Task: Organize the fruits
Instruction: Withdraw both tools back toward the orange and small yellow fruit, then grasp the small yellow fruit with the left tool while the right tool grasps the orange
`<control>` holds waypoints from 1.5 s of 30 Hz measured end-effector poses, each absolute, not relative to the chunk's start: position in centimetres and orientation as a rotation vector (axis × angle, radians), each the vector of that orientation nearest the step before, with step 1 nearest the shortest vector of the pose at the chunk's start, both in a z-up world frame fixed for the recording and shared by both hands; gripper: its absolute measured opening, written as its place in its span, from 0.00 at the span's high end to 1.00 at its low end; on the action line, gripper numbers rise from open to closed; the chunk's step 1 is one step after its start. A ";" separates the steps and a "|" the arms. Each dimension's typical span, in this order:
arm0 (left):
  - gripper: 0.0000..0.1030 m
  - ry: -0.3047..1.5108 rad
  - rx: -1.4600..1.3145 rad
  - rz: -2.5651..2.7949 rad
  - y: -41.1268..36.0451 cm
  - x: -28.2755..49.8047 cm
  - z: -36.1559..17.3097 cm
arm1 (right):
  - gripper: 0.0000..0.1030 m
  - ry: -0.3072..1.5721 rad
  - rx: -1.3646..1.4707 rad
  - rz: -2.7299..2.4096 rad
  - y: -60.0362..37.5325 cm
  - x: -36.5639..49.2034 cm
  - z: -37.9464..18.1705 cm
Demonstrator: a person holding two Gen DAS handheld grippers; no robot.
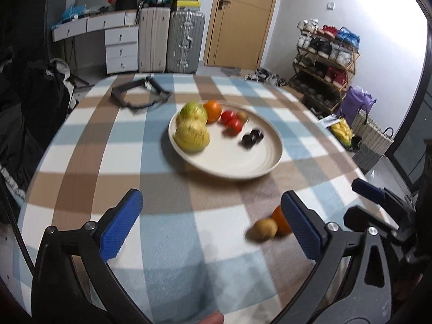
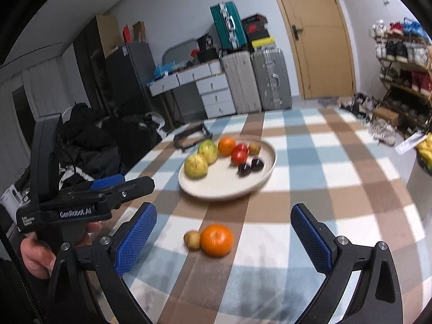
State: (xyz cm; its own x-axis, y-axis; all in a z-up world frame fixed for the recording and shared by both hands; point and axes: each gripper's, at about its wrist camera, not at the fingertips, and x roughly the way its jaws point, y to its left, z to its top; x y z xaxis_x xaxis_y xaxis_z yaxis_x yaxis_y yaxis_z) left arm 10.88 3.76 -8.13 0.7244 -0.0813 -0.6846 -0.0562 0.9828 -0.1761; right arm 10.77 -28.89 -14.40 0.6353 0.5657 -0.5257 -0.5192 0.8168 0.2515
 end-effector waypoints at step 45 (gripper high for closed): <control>0.01 0.917 -0.109 -0.120 0.3 13.5 -12.7 | 0.62 0.887 0.292 0.668 -30.5 14.6 -19.7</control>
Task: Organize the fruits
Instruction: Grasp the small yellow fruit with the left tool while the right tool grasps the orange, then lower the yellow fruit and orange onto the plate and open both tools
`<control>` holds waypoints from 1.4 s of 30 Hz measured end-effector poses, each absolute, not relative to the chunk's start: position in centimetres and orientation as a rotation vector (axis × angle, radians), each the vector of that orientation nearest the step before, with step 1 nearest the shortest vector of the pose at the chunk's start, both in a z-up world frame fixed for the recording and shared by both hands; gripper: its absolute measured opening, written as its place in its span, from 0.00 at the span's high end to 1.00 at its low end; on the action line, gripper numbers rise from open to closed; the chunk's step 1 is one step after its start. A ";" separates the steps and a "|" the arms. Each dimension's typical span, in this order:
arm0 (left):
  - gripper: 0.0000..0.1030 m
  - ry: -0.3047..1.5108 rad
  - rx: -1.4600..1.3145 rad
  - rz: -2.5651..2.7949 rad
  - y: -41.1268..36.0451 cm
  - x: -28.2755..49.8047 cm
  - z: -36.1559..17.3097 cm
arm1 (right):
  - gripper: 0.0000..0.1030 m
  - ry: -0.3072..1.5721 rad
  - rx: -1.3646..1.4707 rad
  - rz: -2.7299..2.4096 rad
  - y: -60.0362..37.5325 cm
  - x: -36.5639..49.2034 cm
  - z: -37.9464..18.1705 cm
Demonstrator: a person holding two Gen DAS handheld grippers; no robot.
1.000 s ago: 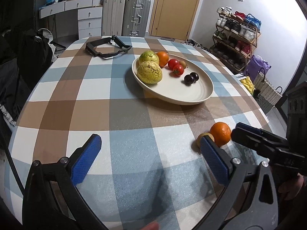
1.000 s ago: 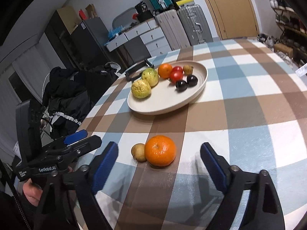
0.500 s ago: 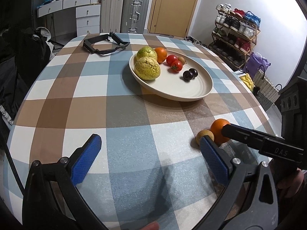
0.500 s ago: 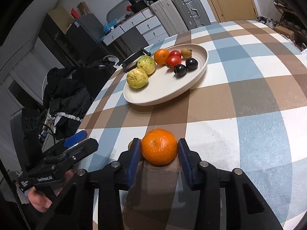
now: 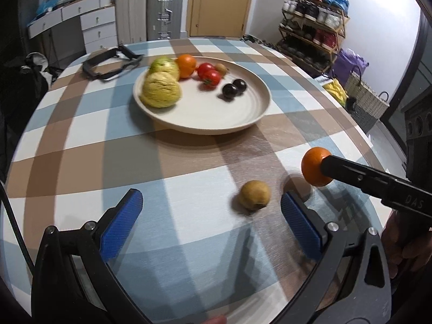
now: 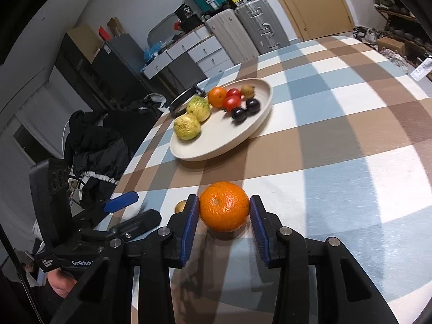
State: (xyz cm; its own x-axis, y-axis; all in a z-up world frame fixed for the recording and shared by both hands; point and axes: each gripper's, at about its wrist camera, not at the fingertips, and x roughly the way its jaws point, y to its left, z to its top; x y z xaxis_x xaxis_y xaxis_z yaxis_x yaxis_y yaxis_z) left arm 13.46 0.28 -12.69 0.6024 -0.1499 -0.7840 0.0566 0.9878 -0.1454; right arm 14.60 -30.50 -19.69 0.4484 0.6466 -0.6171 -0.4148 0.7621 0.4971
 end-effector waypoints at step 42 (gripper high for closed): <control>0.76 0.848 -0.210 -0.165 0.6 22.6 -7.2 | 0.62 0.742 0.300 0.692 -33.0 20.0 -13.9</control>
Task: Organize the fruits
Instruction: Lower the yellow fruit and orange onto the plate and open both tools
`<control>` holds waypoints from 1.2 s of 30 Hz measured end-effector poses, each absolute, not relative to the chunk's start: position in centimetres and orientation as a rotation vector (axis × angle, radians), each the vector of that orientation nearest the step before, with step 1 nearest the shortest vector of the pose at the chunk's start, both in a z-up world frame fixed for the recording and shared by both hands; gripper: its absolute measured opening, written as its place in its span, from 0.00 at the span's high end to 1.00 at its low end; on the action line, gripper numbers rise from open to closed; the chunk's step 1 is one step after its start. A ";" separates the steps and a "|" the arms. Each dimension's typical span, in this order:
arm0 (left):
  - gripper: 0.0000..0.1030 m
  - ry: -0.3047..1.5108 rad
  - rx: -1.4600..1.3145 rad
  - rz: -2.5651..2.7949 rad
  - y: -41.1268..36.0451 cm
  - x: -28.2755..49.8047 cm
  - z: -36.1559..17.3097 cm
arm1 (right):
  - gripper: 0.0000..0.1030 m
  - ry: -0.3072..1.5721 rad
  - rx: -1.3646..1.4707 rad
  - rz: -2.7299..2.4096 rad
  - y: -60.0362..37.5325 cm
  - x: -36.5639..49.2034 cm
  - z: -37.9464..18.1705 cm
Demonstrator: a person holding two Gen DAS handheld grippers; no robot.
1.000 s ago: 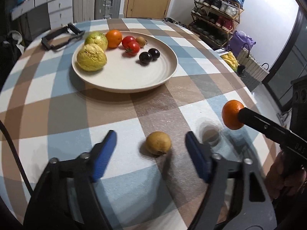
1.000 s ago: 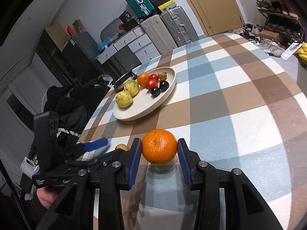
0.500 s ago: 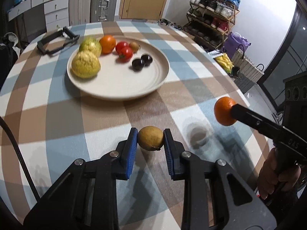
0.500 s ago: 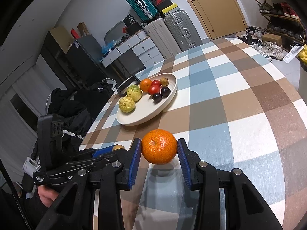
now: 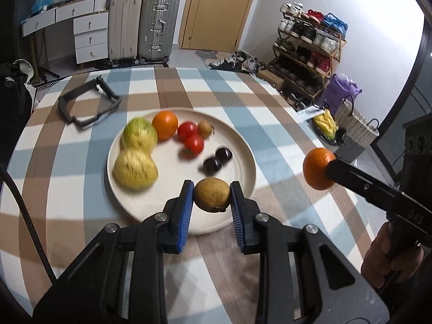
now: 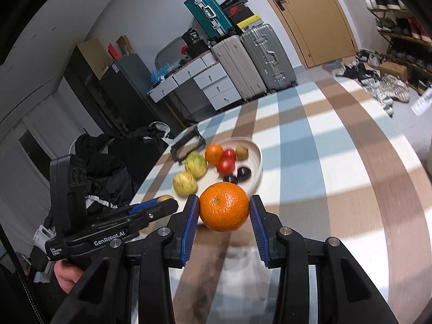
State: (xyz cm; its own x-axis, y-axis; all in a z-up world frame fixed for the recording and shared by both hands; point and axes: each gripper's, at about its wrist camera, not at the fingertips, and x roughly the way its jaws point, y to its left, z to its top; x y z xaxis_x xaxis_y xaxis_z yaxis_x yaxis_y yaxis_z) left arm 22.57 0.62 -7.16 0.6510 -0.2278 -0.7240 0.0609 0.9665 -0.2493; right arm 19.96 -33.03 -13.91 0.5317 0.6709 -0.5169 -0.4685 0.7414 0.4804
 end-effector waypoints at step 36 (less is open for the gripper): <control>0.76 0.983 -0.206 -0.182 1.7 31.0 -12.2 | 0.62 0.885 0.216 0.748 -24.6 33.6 -17.4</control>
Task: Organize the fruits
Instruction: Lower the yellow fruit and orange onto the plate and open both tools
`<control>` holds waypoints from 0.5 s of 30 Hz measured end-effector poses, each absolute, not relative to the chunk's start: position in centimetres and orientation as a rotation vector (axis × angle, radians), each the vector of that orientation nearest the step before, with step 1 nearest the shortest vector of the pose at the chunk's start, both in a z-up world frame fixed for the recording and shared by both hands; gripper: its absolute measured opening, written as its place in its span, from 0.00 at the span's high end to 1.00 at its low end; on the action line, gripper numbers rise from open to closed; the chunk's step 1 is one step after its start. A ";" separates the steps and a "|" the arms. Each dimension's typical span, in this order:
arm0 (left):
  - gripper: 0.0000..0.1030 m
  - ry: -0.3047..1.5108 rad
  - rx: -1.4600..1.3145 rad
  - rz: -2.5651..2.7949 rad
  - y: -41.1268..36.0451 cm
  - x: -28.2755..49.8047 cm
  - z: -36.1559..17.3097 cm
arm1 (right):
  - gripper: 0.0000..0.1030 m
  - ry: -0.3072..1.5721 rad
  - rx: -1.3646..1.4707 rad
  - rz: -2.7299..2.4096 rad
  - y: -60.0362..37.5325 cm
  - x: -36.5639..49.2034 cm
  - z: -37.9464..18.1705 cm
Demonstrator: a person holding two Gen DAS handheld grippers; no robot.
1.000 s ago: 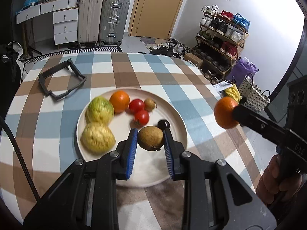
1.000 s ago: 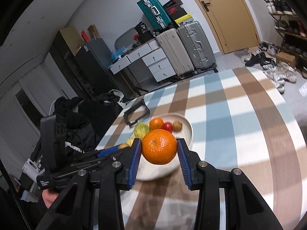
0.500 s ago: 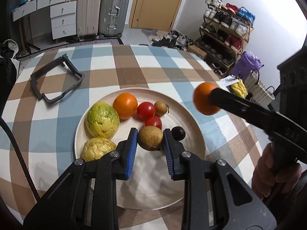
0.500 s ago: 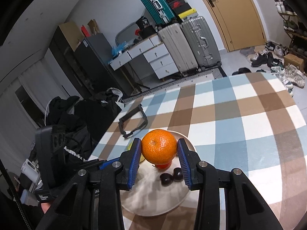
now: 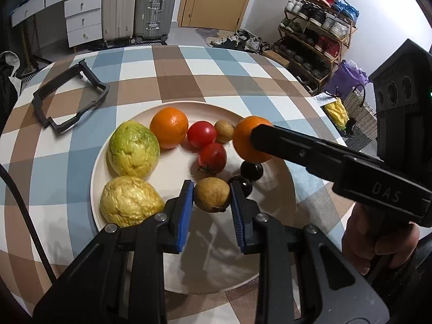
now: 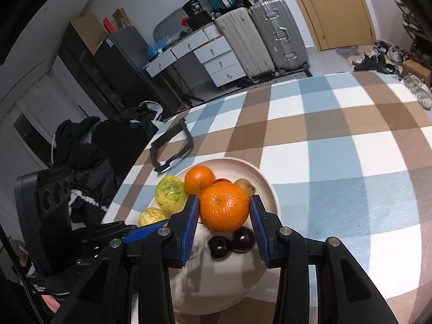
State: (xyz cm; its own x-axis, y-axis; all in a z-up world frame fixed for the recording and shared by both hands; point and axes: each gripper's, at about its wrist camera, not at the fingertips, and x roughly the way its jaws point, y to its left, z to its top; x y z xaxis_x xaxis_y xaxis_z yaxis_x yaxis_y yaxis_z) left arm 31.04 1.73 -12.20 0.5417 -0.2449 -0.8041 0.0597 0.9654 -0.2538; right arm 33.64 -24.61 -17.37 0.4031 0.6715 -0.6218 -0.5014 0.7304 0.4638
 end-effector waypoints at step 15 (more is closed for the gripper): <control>0.76 1.011 -0.210 -0.175 1.1 29.7 -13.2 | 0.62 0.940 0.134 0.878 -19.7 33.0 -17.9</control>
